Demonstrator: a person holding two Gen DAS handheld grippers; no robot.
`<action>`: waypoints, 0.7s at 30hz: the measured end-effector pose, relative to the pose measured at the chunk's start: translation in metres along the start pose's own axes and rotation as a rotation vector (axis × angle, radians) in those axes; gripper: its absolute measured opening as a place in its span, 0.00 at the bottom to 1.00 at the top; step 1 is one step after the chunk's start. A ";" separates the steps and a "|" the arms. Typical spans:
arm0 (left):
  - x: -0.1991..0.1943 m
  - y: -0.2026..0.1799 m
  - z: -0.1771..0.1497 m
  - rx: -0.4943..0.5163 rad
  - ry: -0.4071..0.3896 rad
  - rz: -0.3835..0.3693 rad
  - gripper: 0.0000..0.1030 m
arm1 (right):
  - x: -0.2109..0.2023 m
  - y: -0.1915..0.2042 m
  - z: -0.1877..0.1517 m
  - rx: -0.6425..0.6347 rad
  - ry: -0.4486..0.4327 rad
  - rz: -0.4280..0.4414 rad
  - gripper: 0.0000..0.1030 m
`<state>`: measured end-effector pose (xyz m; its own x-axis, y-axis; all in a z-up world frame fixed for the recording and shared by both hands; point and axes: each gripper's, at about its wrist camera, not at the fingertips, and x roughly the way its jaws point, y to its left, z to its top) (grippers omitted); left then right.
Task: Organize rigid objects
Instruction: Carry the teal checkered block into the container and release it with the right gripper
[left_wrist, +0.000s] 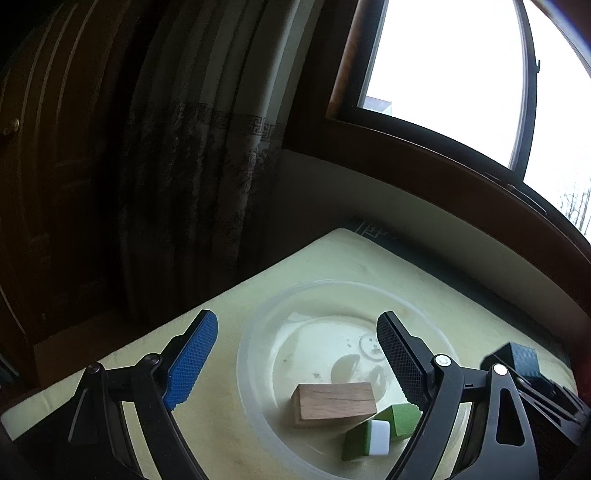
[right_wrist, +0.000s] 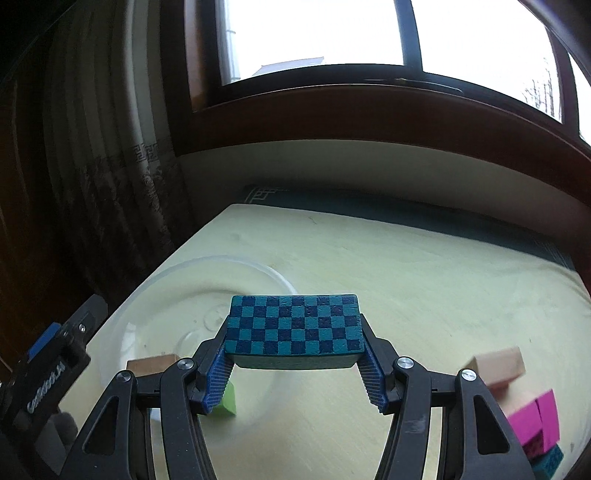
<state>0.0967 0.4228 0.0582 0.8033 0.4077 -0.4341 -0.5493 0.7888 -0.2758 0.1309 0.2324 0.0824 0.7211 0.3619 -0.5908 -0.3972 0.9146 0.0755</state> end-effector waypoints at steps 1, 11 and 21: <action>0.000 0.001 0.000 -0.004 -0.002 0.002 0.86 | 0.002 0.002 0.001 -0.002 0.000 0.001 0.61; 0.001 0.003 -0.001 -0.018 -0.001 0.008 0.89 | 0.003 0.011 0.001 -0.012 -0.025 0.051 0.71; -0.002 -0.003 -0.002 -0.005 -0.002 0.008 0.89 | -0.010 -0.005 -0.015 0.032 -0.007 0.018 0.71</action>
<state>0.0965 0.4191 0.0580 0.7996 0.4146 -0.4345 -0.5567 0.7832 -0.2770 0.1175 0.2213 0.0755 0.7177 0.3799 -0.5836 -0.3924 0.9130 0.1118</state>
